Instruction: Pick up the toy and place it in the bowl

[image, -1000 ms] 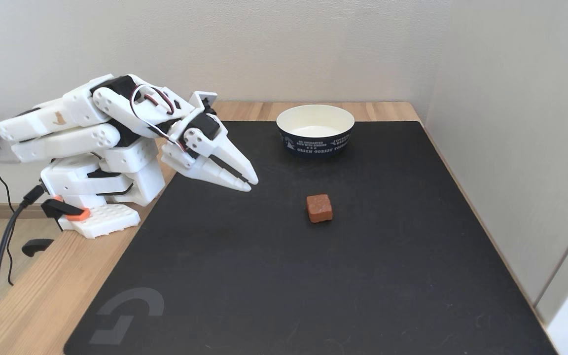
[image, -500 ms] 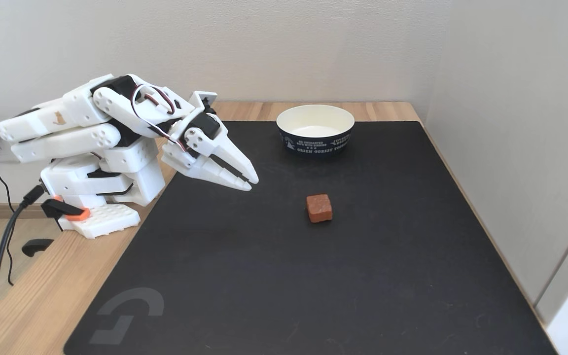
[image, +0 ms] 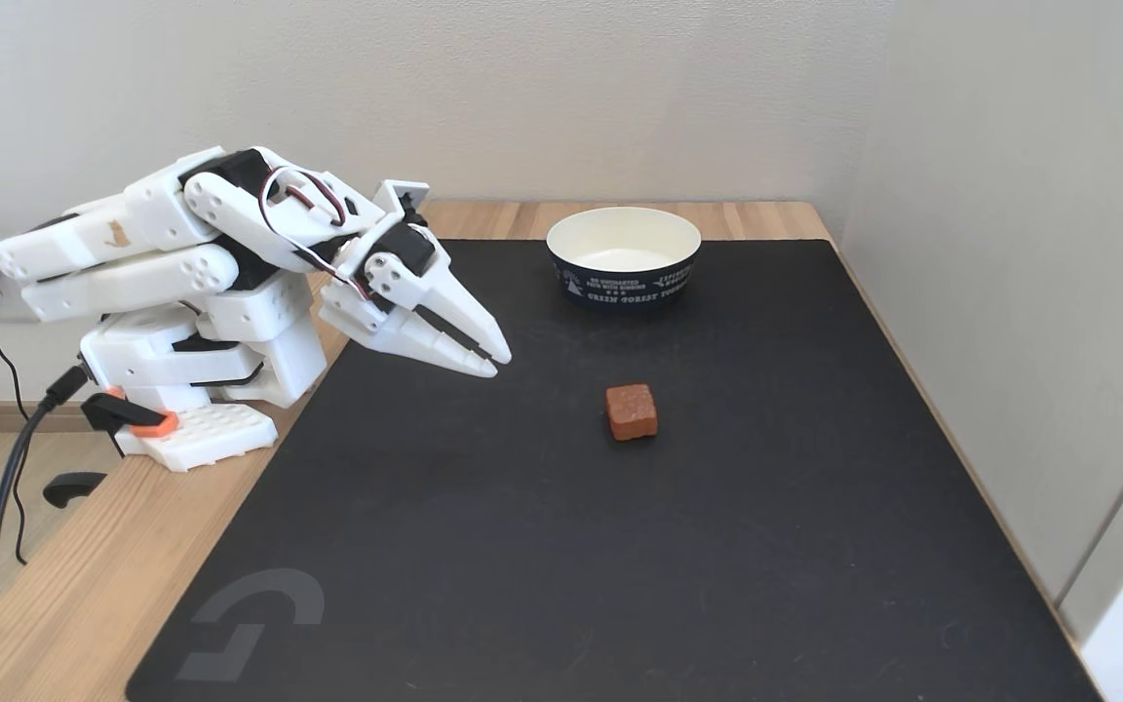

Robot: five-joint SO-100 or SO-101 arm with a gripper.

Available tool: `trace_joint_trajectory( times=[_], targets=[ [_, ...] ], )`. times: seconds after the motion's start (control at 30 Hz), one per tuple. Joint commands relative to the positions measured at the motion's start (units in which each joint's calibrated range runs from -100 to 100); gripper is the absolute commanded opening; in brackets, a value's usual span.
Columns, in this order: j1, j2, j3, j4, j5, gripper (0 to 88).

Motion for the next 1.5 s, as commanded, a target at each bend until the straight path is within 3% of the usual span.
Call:
trace_joint_trajectory(
  times=[0.0,0.03,0.07,0.17,0.27,0.47,0.73,0.97,1.13,1.3,1.47],
  targets=[
    [-2.5,-0.7,0.5,0.0,0.4,12.6],
    [-3.6,-0.7,0.6,0.4,0.4,25.0],
    [-4.2,-0.7,0.6,0.5,0.5,30.7],
    [-5.1,-0.7,0.6,0.4,2.8,40.0],
    [-4.8,-0.7,0.5,-0.1,5.4,40.3],
    [-5.1,-0.3,-0.7,1.1,3.8,40.6],
    [-6.4,5.8,-27.2,18.4,-0.9,40.0],
    [-6.4,40.5,-51.9,19.3,-0.3,40.1],
    [-5.9,77.5,-76.0,19.1,0.4,40.0],
    [-4.4,101.2,-94.7,19.6,2.7,40.0],
    [-4.2,115.0,-102.3,19.3,3.1,40.0]
  ],
)
